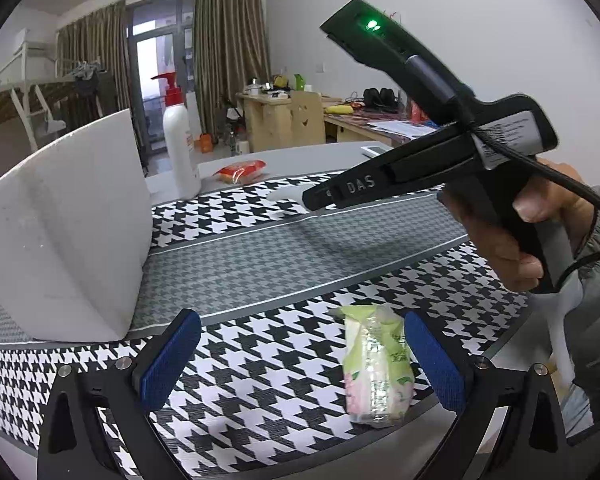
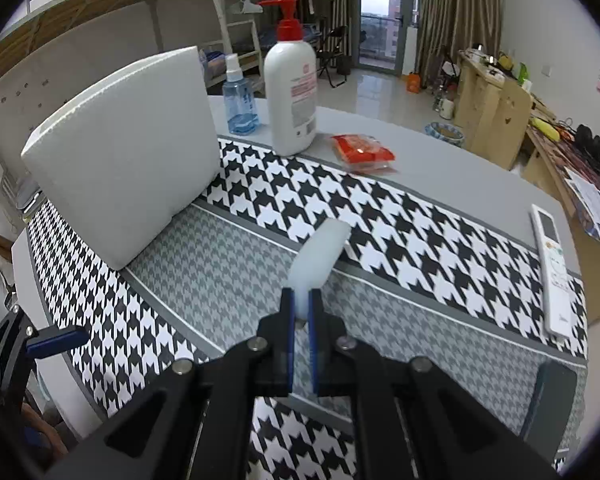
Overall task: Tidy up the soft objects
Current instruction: 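Move the left tool down toward the green tissue pack on the table, then close the left tool on the green tissue pack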
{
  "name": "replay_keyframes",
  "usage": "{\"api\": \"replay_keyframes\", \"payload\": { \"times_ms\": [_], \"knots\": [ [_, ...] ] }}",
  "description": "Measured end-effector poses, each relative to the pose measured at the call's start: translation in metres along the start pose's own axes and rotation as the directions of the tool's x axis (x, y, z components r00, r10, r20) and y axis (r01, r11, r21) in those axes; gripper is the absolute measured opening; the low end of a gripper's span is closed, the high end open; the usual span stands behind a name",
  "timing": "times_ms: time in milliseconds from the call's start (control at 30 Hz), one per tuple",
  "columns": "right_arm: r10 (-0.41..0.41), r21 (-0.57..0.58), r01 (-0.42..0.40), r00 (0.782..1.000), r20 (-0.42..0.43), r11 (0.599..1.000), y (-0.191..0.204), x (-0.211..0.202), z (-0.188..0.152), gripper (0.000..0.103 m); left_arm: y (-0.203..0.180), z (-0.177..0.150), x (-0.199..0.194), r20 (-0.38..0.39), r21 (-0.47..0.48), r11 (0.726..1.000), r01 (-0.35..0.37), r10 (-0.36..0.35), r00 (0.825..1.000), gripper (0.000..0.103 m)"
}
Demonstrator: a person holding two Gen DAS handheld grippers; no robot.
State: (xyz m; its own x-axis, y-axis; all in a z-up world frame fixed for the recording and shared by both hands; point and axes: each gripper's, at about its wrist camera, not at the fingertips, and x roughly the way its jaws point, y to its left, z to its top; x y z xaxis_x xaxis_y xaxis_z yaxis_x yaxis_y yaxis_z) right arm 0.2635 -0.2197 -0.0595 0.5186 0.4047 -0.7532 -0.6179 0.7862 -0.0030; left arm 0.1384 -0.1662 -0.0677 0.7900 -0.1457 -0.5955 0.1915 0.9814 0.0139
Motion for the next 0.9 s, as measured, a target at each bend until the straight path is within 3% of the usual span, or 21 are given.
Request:
{"api": "replay_keyframes", "payload": {
  "times_ms": [333, 900],
  "knots": [
    [-0.029, 0.022, 0.029, 0.999, 0.029, 0.999, -0.008, -0.024, -0.021, 0.008, -0.017, 0.000, 0.004, -0.022, 0.035, 0.999, 0.028, -0.027, 0.999, 0.101],
    [-0.062, 0.071, 0.057, 0.996, 0.071, 0.996, -0.018, -0.062, -0.057, 0.008, -0.041, -0.011, 0.012, -0.086, 0.073, 0.996, 0.047, -0.041, 0.995, 0.088]
  ]
}}
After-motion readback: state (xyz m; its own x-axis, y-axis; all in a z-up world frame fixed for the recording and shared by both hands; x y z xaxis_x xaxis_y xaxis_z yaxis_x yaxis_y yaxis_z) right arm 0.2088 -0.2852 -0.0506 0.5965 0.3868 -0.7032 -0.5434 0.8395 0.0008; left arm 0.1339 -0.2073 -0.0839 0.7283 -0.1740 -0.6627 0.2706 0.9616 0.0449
